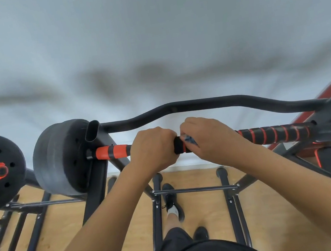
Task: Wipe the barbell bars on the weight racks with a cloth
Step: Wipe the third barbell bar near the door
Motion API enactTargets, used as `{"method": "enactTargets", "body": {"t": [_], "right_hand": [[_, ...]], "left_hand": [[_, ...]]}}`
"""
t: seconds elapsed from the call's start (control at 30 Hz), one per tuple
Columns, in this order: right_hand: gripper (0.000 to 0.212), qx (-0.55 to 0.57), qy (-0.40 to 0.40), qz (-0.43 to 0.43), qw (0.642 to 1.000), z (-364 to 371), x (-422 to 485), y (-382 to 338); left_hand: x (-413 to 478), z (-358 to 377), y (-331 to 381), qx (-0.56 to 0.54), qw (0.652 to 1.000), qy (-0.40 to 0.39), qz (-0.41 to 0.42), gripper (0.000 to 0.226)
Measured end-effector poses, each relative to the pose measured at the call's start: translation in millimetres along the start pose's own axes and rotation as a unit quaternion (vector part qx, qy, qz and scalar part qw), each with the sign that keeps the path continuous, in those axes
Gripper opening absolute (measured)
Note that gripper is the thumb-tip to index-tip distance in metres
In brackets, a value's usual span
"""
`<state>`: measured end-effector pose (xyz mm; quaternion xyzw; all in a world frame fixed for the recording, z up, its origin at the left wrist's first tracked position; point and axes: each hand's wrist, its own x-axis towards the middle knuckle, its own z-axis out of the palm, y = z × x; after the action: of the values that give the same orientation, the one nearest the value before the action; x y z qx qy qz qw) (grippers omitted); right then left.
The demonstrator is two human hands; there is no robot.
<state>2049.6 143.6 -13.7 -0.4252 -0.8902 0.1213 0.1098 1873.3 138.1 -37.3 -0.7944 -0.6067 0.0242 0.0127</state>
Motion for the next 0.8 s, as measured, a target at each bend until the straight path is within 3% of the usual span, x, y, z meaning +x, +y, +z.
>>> {"method": "enactTargets", "body": {"t": [0.27, 0.43, 0.5, 0.6, 0.7, 0.8], "right_hand": [[0.018, -0.019, -0.014, -0.037, 0.999, 3, -31, -15], [0.016, 0.06, 0.034, 0.051, 0.996, -16, -7, 2], [0.014, 0.077, 0.015, 0.081, 0.994, -13, 5, 0], [0.013, 0.009, -0.014, 0.066, 0.998, 3, 4, -11], [0.015, -0.009, 0.011, 0.028, 1.0, 5, -11, -17], [0.017, -0.005, -0.025, -0.003, 1.0, 4, -34, -23]], "left_hand": [[-2, 4, -1, -0.013, 1.0, 0.012, 0.006, 0.016], [-2, 5, -3, -0.028, 0.999, 0.017, 0.007, 0.016], [-3, 5, -3, -0.028, 0.999, 0.019, 0.006, 0.015], [-1, 5, -4, -0.021, 0.999, 0.024, 0.003, 0.016], [0, 5, -5, -0.027, 1.0, 0.017, 0.003, 0.018], [0, 5, -4, -0.031, 0.999, 0.016, 0.005, 0.017]]}}
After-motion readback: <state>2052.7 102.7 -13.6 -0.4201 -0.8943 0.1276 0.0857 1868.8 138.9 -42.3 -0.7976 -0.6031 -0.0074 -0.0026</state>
